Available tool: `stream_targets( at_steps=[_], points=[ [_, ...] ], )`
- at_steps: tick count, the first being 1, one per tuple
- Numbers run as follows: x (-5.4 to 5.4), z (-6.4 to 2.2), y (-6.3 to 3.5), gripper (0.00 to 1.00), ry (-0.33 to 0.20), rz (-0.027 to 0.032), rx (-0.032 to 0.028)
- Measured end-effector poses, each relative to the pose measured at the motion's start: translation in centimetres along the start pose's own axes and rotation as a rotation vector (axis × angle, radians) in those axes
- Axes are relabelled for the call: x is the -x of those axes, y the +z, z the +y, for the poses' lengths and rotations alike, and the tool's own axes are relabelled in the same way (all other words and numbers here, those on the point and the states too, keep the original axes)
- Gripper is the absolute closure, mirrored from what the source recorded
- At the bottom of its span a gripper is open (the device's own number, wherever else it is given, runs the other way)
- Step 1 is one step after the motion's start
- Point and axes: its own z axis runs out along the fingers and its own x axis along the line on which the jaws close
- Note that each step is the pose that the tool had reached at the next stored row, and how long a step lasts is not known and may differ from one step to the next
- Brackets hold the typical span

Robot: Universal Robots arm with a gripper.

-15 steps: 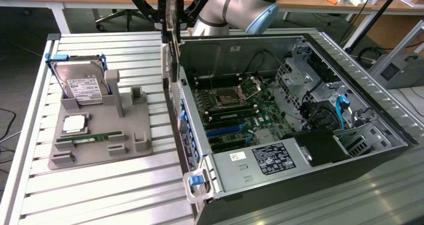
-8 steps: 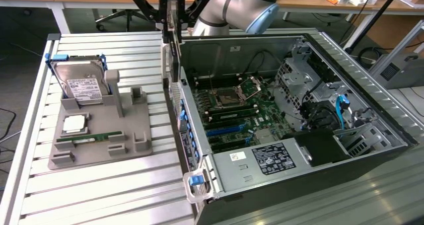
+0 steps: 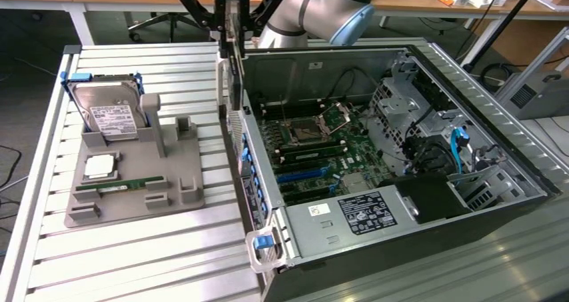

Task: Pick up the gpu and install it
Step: 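Pick up the gpu and move the gpu toward the slot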

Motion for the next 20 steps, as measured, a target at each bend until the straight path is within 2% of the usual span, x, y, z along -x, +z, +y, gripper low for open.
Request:
stream_targets(
  at_steps=[20],
  points=[
    [0.55, 0.05, 0.17, 0.73, 0.000, 0.0000, -0.0007]
  ],
)
